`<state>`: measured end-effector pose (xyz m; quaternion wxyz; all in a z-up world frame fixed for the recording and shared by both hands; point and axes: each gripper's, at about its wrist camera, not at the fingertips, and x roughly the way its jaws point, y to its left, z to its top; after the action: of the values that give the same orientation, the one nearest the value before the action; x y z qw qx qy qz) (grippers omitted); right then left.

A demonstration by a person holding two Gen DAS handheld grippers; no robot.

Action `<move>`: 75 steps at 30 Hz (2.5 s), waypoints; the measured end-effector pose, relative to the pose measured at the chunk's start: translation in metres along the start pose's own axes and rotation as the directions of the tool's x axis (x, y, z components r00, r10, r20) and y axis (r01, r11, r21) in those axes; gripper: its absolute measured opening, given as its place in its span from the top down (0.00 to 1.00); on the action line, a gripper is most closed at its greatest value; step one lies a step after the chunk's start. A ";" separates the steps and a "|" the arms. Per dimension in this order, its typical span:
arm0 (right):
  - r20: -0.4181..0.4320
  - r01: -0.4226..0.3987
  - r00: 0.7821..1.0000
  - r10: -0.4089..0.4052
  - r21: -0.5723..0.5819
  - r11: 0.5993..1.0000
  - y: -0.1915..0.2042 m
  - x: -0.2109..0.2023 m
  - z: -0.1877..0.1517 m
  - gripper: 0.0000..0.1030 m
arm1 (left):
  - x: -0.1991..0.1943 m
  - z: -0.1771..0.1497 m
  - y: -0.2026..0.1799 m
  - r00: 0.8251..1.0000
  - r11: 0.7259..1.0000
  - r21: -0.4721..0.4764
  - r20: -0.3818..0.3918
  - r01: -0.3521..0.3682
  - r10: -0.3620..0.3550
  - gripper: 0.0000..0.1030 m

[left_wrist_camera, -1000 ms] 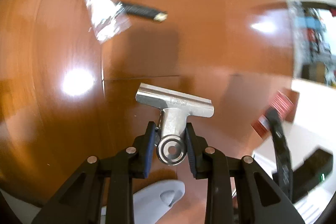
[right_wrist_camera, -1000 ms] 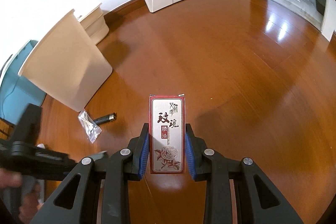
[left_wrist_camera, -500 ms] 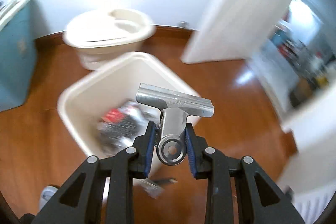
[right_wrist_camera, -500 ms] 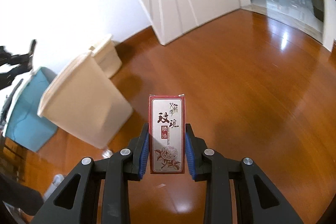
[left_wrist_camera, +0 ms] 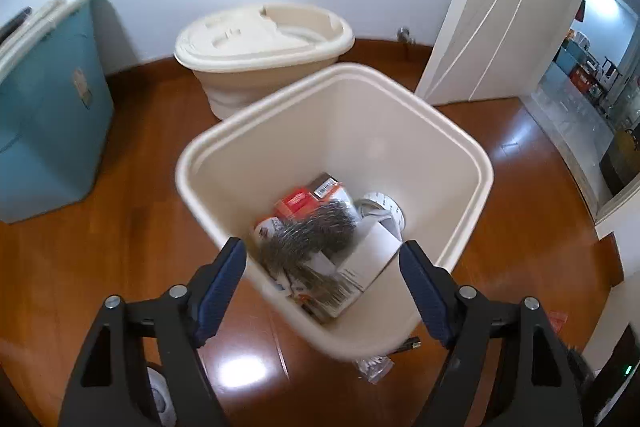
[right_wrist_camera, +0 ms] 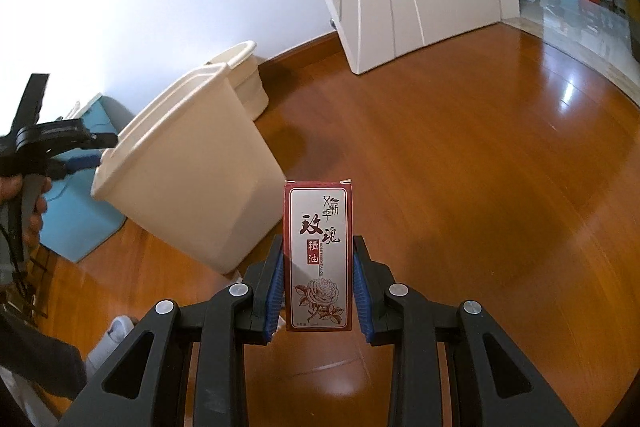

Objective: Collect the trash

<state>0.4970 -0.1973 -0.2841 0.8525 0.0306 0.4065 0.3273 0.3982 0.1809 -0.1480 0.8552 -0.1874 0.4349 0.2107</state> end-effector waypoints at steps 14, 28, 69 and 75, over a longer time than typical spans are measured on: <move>0.085 -0.202 0.971 0.224 -0.214 0.956 0.124 0.016 0.142 0.69 | 0.010 -0.165 0.003 0.946 0.998 0.039 -0.324 0.038 -0.024 0.24; -0.211 -0.264 0.954 0.213 -0.250 0.932 0.207 0.124 0.132 0.44 | 0.038 -0.178 0.033 0.920 0.999 0.035 -0.390 -0.025 0.037 0.24; -0.658 -0.477 0.696 -0.289 -0.723 0.499 0.123 0.221 -0.094 0.81 | 0.121 -0.195 0.028 0.845 0.991 -0.107 -0.535 -0.074 0.005 0.24; -0.604 -0.328 0.794 -0.064 -0.516 0.791 0.079 0.171 -0.061 0.81 | 0.155 -0.183 0.005 0.847 0.968 -0.223 -0.532 -0.115 -0.022 0.24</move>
<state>0.4896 -0.0487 -0.4150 0.6203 -0.3129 0.5239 0.4928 0.3570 0.1240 -0.3774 0.6665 -0.3322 0.6287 0.2238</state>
